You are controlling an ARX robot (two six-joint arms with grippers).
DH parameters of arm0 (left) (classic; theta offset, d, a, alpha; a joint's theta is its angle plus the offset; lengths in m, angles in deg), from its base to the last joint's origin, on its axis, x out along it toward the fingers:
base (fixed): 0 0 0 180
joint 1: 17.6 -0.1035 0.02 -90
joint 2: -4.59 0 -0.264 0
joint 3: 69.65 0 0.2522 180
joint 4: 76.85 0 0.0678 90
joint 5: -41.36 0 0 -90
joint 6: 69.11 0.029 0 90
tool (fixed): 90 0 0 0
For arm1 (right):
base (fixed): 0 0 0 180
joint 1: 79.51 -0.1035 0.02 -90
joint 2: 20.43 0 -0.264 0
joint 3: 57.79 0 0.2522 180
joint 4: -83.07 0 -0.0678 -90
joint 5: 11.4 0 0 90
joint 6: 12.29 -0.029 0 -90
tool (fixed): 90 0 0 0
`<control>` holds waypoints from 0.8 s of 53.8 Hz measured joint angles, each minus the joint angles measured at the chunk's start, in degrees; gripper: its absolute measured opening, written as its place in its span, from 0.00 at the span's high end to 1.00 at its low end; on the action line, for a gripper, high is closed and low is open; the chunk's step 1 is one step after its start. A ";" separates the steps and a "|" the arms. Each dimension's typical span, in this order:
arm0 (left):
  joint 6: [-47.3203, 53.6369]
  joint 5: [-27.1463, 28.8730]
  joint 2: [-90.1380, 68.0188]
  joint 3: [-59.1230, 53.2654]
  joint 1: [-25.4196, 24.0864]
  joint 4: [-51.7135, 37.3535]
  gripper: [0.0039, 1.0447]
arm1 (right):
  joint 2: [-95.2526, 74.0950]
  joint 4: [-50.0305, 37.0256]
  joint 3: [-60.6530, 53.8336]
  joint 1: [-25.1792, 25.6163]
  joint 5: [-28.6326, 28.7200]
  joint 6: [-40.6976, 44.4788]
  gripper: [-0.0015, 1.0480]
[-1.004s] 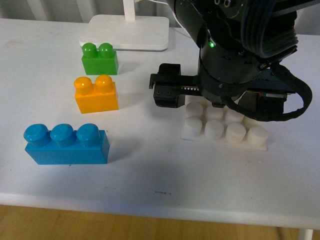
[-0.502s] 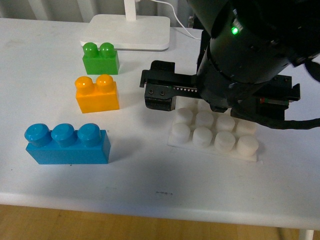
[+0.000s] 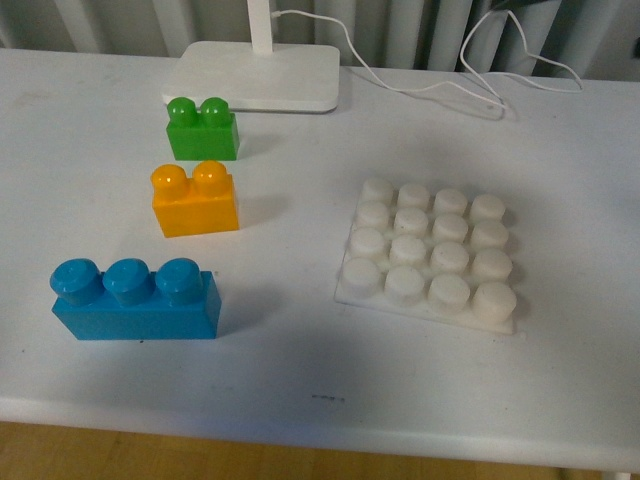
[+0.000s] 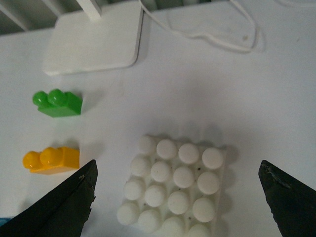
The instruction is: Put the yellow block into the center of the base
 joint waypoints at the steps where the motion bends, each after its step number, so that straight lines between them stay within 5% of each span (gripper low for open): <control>1: 0.00 0.00 0.00 0.00 0.00 0.00 0.06 | 1.31 -0.94 -0.90 0.94 0.76 0.63 0.09; 31: 0.00 0.00 0.00 0.00 0.00 0.00 0.06 | 39.28 -15.28 -25.55 23.08 16.76 6.25 0.09; 37: 0.00 0.00 0.00 0.00 0.00 0.00 0.06 | 42.34 -15.65 -27.23 24.85 15.74 5.84 0.10; 43: 0.02 -0.02 0.00 0.00 0.00 0.00 0.06 | 44.52 -21.99 -31.32 22.73 5.77 14.82 0.28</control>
